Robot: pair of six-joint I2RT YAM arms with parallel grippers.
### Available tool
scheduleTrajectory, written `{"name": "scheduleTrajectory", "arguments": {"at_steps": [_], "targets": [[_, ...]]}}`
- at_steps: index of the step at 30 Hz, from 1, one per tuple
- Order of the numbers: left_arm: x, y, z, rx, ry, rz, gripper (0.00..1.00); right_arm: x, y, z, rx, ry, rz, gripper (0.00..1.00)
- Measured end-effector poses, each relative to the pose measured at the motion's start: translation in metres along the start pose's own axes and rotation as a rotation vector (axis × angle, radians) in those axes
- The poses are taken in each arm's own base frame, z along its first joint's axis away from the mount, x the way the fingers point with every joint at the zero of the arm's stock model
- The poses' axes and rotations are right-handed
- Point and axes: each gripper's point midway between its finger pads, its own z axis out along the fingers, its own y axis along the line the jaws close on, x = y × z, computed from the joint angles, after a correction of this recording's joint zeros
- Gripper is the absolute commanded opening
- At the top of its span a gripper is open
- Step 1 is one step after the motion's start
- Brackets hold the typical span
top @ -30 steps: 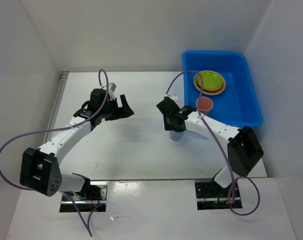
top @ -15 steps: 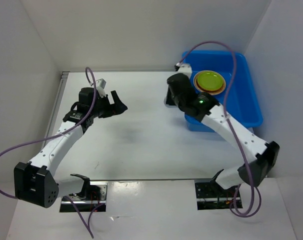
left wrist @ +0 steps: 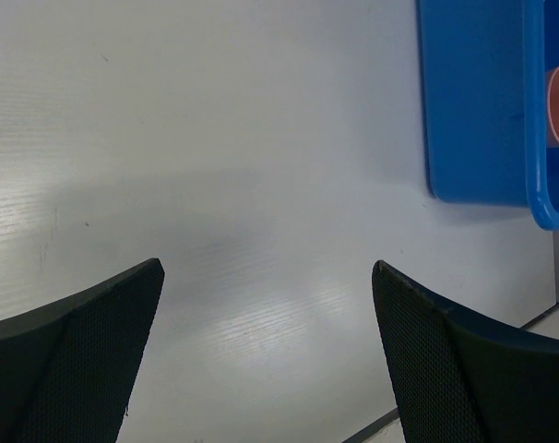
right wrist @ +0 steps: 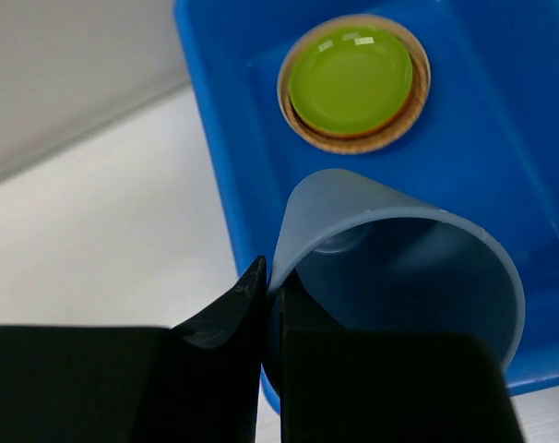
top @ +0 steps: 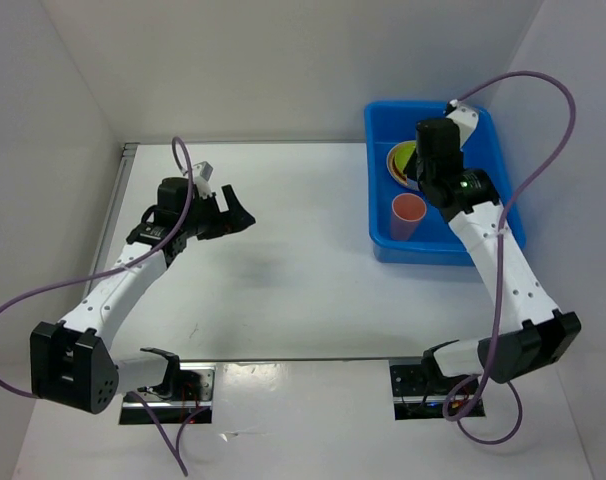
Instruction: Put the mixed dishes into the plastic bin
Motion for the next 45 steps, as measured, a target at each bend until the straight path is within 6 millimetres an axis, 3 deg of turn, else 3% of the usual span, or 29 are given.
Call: {"name": "scheduleTrajectory", "arguments": {"at_steps": [6,14,27,30,31,33,34,36,38,42,45], "targets": [[0.005,0.002,0.005,0.001,0.025,-0.006,1.0,0.05,-0.01,0.034,0.063,0.131,-0.077,0.0],[0.006,0.003,0.007,0.001,0.028,-0.007,1.0,0.063,-0.01,0.043,0.073,0.166,-0.107,0.0],[0.009,0.006,0.014,-0.003,0.038,-0.01,1.0,0.107,-0.019,0.067,0.123,0.268,-0.17,0.01],[0.009,0.007,0.015,-0.004,0.04,-0.011,1.0,0.12,-0.02,0.076,0.135,0.299,-0.186,0.11],[0.009,0.007,0.015,-0.004,0.04,-0.011,1.0,0.125,-0.02,0.079,0.139,0.311,-0.193,0.31],[0.008,0.007,0.016,-0.002,0.037,-0.01,1.0,0.135,-0.021,0.085,0.146,0.337,-0.206,0.52],[0.009,0.007,0.015,-0.002,0.038,-0.011,1.0,0.139,-0.021,0.088,0.149,0.347,-0.211,0.72],[0.008,0.006,0.016,0.002,0.037,-0.009,1.0,0.143,-0.021,0.09,0.153,0.356,-0.214,0.89],[0.007,0.004,0.016,0.011,0.034,-0.008,1.0,0.141,-0.022,0.089,0.152,0.353,-0.219,0.99],[0.011,0.001,0.029,0.038,0.051,-0.015,1.0,0.126,-0.018,0.081,0.137,0.323,-0.199,0.99],[0.02,-0.004,0.044,0.065,0.086,-0.04,1.0,0.096,-0.008,0.066,0.087,0.26,-0.16,0.99]]}}
